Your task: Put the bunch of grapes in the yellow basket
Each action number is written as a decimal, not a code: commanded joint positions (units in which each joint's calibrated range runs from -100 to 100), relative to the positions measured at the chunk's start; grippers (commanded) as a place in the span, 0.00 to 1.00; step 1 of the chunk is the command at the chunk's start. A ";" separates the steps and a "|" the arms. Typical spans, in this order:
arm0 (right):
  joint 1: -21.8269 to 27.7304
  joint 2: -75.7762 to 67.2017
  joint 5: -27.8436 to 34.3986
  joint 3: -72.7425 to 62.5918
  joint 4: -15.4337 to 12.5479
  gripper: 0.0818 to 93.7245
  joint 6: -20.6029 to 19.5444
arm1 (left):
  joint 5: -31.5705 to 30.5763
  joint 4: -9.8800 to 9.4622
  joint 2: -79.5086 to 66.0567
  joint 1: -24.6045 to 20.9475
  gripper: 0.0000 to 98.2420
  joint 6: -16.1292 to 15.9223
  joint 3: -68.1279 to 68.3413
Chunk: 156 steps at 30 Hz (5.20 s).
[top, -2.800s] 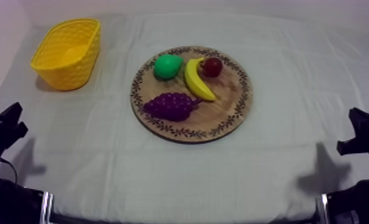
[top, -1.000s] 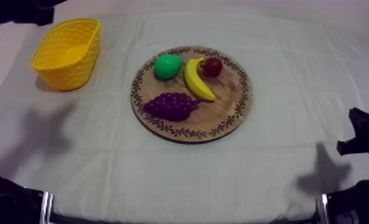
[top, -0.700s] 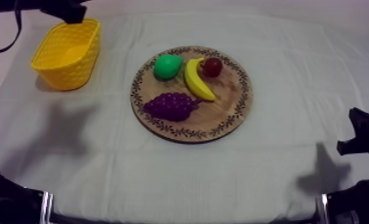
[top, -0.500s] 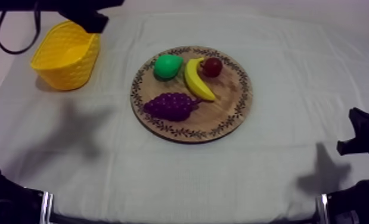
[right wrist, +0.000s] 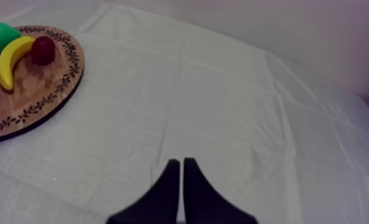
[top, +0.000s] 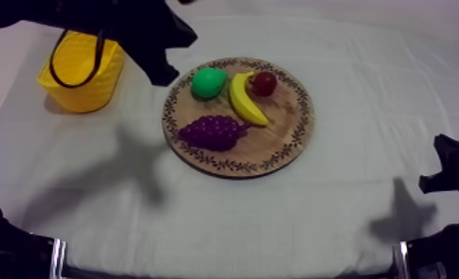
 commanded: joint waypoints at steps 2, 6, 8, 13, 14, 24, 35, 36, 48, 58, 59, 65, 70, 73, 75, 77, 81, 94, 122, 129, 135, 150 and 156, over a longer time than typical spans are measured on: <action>-0.01 0.02 0.00 -0.01 -0.01 0.00 0.00 | 0.93 -0.05 3.18 0.55 0.00 -1.37 -1.16; -0.01 0.02 0.00 -0.01 -0.01 0.00 0.00 | 1.58 -0.17 6.36 1.12 0.00 -2.93 -1.92; -0.01 0.02 0.00 -0.01 -0.01 0.00 0.00 | 1.95 -0.27 7.55 1.22 0.00 -3.52 -1.47; -0.01 0.02 0.00 -0.01 -0.01 0.00 0.00 | 3.62 -0.44 9.58 1.03 0.00 -5.01 0.46; -0.01 0.02 0.00 -0.01 -0.01 0.00 0.00 | 3.96 -0.52 9.82 0.97 0.00 -5.21 0.68; -0.01 0.02 0.00 -0.01 -0.01 0.00 0.00 | 7.39 -1.08 10.84 0.44 0.01 -5.79 -0.40; -0.01 0.02 0.00 -0.01 -0.01 0.00 0.00 | 6.72 -2.33 10.41 0.08 0.80 -6.87 3.75; -0.01 0.02 0.00 -0.01 -0.01 0.00 0.00 | 6.40 -2.49 10.35 0.02 0.84 -7.00 4.35; -0.01 0.02 0.00 -0.01 -0.01 0.00 0.00 | 4.03 -3.42 10.50 -0.62 0.96 -7.02 7.27; -0.01 0.02 0.00 -0.01 -0.01 0.00 0.00 | 0.04 -3.70 17.60 -1.12 0.97 -6.57 7.31; -0.01 0.02 0.00 -0.01 -0.01 0.00 0.00 | -0.60 -3.69 18.74 -1.17 0.97 -6.51 7.28; -0.01 0.02 0.00 -0.01 -0.01 0.00 0.00 | -3.32 -3.61 25.57 -1.00 0.97 -6.21 5.28; -0.01 0.02 0.00 -0.01 -0.01 0.00 0.00 | -3.95 -3.40 30.72 -0.45 0.97 -6.02 2.10; -0.01 0.02 0.00 -0.01 -0.01 0.00 0.00 | -3.89 -3.34 33.12 -0.22 0.97 -5.82 0.41; -0.01 0.02 0.00 -0.01 -0.01 0.00 0.00 | -3.85 -3.33 34.67 -0.23 0.97 -5.67 -0.61; -0.01 0.02 0.00 -0.01 -0.01 0.00 0.00 | -3.73 -3.27 36.24 -0.28 0.97 -5.56 -1.68; -0.01 0.02 0.00 -0.01 -0.01 0.00 0.00 | -2.07 -3.14 38.97 -0.36 0.97 -5.34 -4.46; -0.01 0.02 0.00 -0.01 -0.01 0.00 0.00 | 6.18 -1.87 45.20 -0.61 0.98 -5.26 -13.35; -0.01 0.02 0.00 -0.01 -0.01 0.00 0.00 | 6.76 -1.78 45.55 -0.77 0.57 -3.99 -13.39; -0.01 0.02 0.00 -0.01 -0.01 0.00 0.00 | 3.76 -2.58 42.93 -0.23 0.57 -2.80 -9.99; -0.01 0.02 0.00 -0.01 -0.01 0.00 0.00 | 2.37 -2.79 37.14 0.43 0.57 -1.49 -6.56; -0.01 0.02 0.00 -0.01 -0.01 0.00 0.00 | 2.64 -3.33 14.70 -1.46 0.58 2.94 1.37; -0.01 0.02 0.00 -0.01 -0.01 0.00 0.00 | 2.51 -2.44 7.77 -6.48 0.58 4.21 3.51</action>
